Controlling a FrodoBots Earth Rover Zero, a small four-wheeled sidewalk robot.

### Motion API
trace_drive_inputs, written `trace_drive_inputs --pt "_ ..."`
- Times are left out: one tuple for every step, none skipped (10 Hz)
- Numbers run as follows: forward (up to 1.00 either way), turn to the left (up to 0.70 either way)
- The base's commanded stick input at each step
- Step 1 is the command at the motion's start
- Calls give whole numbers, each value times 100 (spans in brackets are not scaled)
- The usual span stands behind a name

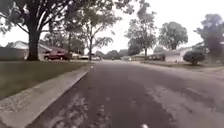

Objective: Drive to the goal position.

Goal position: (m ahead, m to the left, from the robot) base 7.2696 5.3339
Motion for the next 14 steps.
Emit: trace_drive_inputs --pt "70 0" --pt "70 0" --pt "70 0" --pt "70 22" --pt "70 0" --pt "70 0" --pt "70 0" --pt "70 0" --pt "70 0" --pt "70 0" --pt "70 0" --pt "70 0" --pt "70 0" --pt "70 0"
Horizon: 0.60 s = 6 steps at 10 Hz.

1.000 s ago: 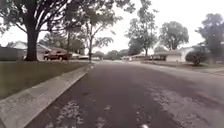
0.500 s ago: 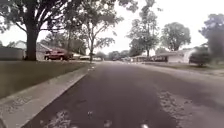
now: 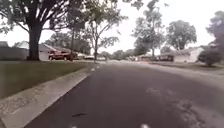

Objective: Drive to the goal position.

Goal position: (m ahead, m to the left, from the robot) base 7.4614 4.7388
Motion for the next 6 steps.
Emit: trace_drive_inputs --pt "70 0" --pt "70 0" --pt "70 0" --pt "70 0" --pt "70 0" --pt "70 0"
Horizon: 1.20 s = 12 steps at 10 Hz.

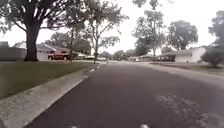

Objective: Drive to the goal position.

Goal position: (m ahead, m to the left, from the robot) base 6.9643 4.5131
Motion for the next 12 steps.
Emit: trace_drive_inputs --pt "70 0" --pt "70 0" --pt "70 0" --pt "70 0" --pt "70 0" --pt "70 -12" --pt "70 -28" --pt "70 -4" --pt "70 0" --pt "70 0" --pt "70 0" --pt "70 0"
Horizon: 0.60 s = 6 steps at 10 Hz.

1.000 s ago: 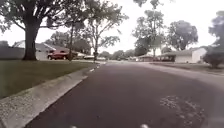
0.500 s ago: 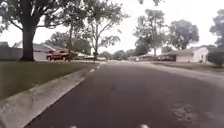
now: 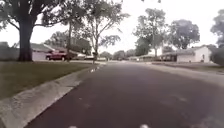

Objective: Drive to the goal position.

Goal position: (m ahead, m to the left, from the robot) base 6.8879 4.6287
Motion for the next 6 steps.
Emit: trace_drive_inputs --pt "70 0" --pt "70 0" --pt "70 0" --pt "70 0" --pt "70 0" --pt "70 0"
